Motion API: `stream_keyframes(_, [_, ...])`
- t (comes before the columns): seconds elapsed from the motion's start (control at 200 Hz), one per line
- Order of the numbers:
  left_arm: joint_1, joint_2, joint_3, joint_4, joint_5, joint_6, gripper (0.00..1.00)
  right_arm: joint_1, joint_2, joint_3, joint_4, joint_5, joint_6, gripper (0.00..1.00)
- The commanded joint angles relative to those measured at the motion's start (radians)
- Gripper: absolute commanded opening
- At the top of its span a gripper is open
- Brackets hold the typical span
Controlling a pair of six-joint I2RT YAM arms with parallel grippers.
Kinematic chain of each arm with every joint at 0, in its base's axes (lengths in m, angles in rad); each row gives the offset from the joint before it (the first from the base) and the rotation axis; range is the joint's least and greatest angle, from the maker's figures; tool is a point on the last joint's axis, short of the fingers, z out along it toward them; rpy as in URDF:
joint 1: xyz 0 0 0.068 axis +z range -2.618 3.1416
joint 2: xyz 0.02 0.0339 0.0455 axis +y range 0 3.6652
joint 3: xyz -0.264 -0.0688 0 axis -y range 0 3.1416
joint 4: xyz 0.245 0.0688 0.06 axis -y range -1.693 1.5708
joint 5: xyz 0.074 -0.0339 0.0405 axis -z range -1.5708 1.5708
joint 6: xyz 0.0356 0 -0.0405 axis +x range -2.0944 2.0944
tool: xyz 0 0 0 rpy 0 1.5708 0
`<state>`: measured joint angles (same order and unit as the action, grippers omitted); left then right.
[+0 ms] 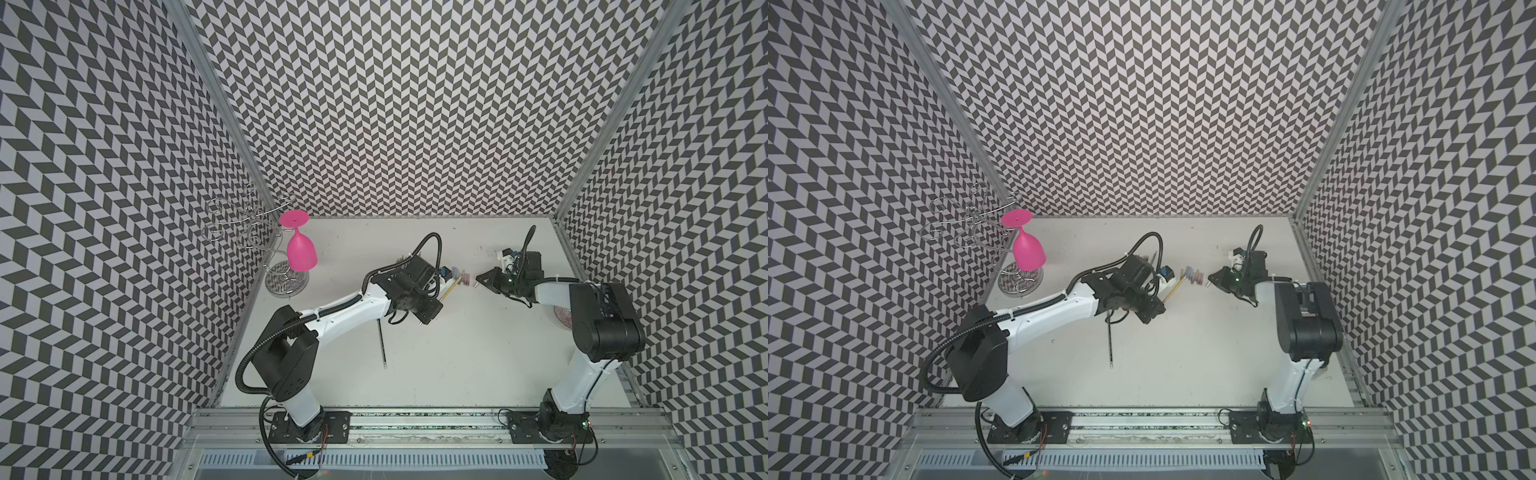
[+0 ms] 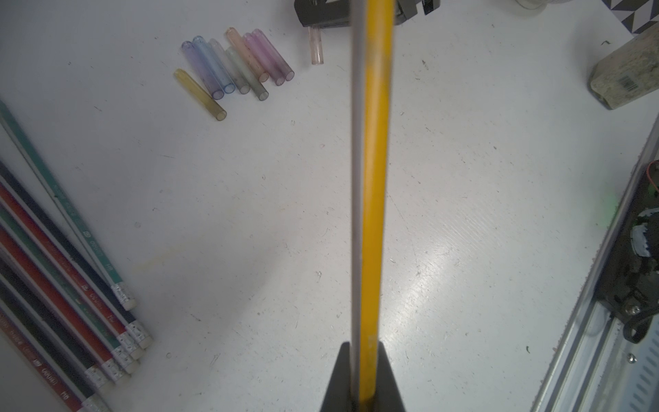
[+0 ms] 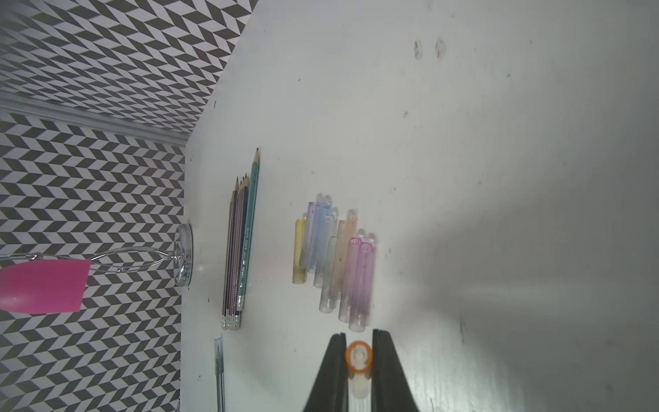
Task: Remove the protective cover of the pencils
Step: Place the protective sleeve at the center of the board.
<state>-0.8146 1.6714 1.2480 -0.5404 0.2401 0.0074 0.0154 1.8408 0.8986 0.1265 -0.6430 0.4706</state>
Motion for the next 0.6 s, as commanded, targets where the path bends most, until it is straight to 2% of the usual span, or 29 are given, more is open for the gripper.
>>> stream_keyframes(0.0, [0.006,-0.016,0.034,-0.004,0.007,0.009,0.0,0.0,0.029,0.038,0.031,0.016,-0.021,0.14])
stream_keyframes(0.335, [0.012,-0.013,0.034,-0.004,0.02,0.011,0.0,0.006,0.089,0.077,0.031,-0.005,-0.015,0.16])
stream_keyframes(0.506, [0.067,-0.022,0.025,0.027,0.099,-0.002,0.0,0.006,0.09,0.07,0.057,-0.026,0.001,0.28])
stream_keyframes(0.591, [0.113,-0.022,0.019,0.044,0.135,-0.011,0.0,0.007,0.09,0.068,0.07,-0.043,0.011,0.31])
